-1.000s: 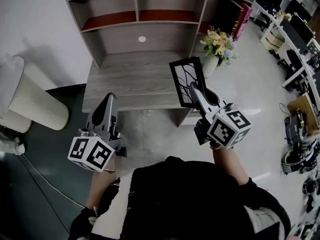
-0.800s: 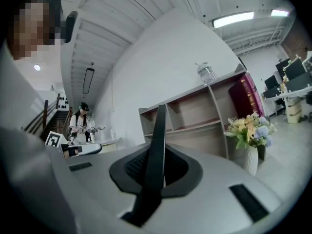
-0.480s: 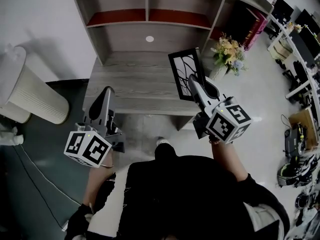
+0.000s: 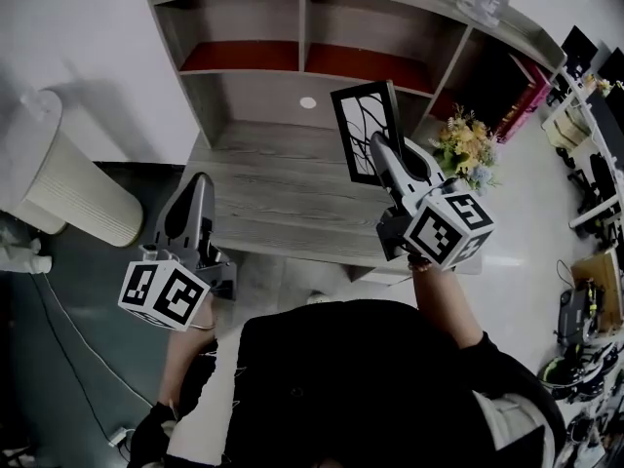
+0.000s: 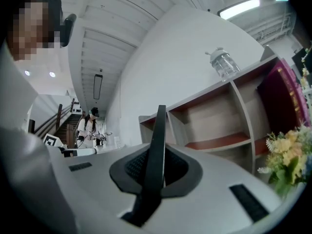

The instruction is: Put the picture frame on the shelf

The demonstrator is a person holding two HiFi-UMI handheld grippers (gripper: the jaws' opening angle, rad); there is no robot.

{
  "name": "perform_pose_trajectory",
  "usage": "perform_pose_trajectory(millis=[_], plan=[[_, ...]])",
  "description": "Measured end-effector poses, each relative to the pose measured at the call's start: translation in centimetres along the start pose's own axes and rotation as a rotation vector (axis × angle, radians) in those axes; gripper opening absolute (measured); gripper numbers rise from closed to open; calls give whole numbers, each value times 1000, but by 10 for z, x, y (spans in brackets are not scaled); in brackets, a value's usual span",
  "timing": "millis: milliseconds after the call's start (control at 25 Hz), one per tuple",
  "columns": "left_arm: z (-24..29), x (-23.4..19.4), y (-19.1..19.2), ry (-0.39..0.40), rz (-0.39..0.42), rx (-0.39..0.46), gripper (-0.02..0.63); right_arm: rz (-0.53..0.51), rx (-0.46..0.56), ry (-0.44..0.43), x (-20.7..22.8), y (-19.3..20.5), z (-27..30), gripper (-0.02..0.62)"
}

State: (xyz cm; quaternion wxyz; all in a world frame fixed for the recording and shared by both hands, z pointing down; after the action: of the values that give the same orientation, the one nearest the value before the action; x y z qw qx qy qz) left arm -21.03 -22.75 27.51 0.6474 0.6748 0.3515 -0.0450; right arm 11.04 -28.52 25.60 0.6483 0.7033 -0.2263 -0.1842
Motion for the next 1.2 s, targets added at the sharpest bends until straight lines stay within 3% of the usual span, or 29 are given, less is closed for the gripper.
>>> perform_pose_trajectory(millis=[480,880,1200], plan=[[46,-4,-2,-56,42,18,11,5,42,-35,56,-9,64,34],[80,-8,19,-101,42,23,11,28,22,-87,92,2,110,34],[89,-28,19,-110,27,-13,11,97,-8,-49,99,17,137,34]])
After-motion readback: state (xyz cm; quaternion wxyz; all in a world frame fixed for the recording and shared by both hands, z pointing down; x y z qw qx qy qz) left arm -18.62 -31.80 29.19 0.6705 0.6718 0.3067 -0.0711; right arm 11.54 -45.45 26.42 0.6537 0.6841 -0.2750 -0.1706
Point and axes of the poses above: the fingertips, and each gripper's own axes: z forward along the fingers, x to its right, y out of its underside, the point moved 7 cm from there along -z, backward along the fingers, and after that the axes turned 11 degrees about -z, right-handed, at the moved point
